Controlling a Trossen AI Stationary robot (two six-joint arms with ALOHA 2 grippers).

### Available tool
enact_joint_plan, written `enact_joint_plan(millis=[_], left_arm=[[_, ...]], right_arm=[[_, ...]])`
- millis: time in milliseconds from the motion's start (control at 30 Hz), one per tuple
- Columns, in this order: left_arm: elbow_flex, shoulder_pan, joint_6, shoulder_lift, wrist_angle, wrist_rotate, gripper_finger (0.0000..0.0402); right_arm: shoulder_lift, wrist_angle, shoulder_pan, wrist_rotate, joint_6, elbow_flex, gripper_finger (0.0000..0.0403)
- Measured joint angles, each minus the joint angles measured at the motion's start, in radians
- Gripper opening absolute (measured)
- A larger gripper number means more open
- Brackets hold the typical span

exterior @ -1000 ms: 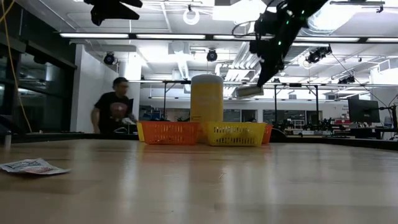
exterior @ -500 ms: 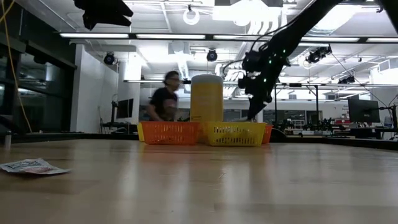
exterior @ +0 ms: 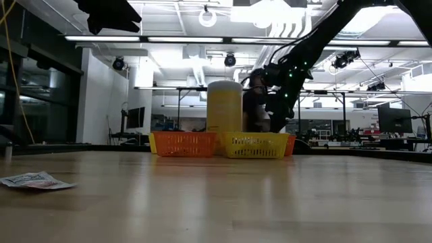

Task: Pick & Place First Aid Supplies
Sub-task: Put the green bandage pack into the top orange basket, then put the orange ointment pack into the bottom orange basket

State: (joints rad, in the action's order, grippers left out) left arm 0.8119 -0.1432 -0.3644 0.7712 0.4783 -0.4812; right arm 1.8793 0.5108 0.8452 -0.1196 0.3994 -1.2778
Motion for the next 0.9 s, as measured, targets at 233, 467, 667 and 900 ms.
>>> enact_joint_plan(millis=[233, 467, 667, 900], left_arm=[[0.0, 0.0, -0.001, 0.0, -0.001, 0.0, 0.0158], [0.0, 0.0, -0.008, 0.0, 0.003, 0.001, 0.0158], [0.0, 0.0, -0.008, 0.0, 0.003, 0.001, 0.0158], [0.0, 0.0, -0.013, 0.0, 0.005, 0.003, 0.0158]], right_arm=[[0.0, 0.004, 0.0, 0.004, -0.025, 0.0, 0.0005], [0.0, 0.005, -0.001, 0.042, -0.083, 0.0, 0.0053], [0.0, 0.047, -0.001, 0.036, -0.111, -0.041, 0.0122], [0.0, 0.147, -0.001, 0.034, -0.109, -0.138, 0.0163]])
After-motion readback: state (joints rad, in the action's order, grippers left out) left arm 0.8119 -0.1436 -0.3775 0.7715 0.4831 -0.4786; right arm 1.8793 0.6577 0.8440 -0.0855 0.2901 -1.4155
